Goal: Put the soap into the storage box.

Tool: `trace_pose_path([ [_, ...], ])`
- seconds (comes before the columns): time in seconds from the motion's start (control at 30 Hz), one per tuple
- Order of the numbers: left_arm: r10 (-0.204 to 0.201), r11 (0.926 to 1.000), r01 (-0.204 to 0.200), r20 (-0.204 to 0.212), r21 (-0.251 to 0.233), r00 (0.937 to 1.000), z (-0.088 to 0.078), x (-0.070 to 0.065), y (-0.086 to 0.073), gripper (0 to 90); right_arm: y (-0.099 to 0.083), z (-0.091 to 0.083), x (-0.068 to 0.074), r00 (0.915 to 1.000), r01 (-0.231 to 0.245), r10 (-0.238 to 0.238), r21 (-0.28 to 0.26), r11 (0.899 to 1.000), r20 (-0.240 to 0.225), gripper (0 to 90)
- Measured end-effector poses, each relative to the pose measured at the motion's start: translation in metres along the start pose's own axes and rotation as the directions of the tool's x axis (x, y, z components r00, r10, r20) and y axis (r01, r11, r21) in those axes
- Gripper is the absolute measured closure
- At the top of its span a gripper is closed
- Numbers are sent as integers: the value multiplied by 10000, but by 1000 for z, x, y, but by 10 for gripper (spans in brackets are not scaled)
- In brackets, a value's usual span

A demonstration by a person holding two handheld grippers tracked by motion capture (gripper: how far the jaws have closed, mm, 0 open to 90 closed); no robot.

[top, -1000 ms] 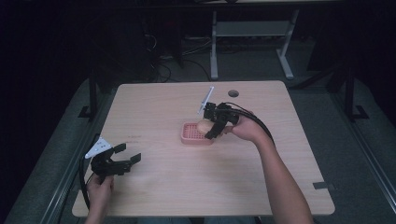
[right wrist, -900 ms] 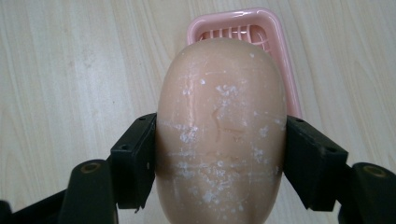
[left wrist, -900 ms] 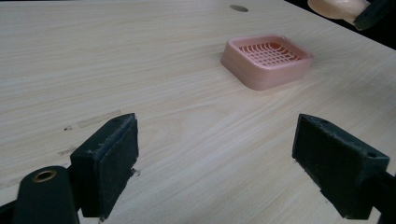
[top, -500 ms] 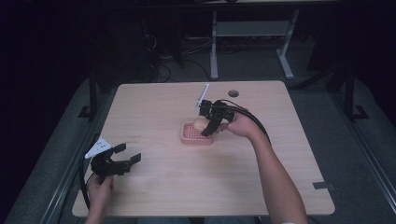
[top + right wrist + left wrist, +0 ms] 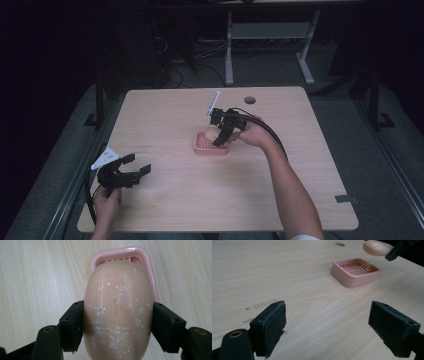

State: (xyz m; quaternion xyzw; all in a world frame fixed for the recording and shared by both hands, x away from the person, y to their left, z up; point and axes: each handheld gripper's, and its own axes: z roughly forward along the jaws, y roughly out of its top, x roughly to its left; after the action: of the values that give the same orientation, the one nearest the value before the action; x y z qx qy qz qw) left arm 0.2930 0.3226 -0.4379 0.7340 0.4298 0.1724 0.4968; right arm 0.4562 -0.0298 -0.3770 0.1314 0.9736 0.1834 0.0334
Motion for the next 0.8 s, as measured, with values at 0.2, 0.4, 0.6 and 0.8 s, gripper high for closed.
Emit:
trace_pose_path([
  [0.2, -20, 10000, 20, -9, 1, 10000, 0, 0, 0, 142, 2, 8, -3, 9999, -82, 82, 3, 10000, -81, 317],
  [0.4, -64, 10000, 64, 1, -3, 10000, 1, 0, 0, 142, 5, 14, -5, 9998, -128, 128, -3, 9999, -168, 317],
  [0.6, -15, 10000, 16, -25, 47, 10000, 1, 1, 0, 142, 9, 21, -7, 9997, -135, 135, -28, 9999, -219, 317],
  [0.8, -80, 10000, 80, -5, -45, 10000, 1, 1, 0, 142, 10, 27, -10, 9994, -215, 216, 13, 9998, -279, 317],
])
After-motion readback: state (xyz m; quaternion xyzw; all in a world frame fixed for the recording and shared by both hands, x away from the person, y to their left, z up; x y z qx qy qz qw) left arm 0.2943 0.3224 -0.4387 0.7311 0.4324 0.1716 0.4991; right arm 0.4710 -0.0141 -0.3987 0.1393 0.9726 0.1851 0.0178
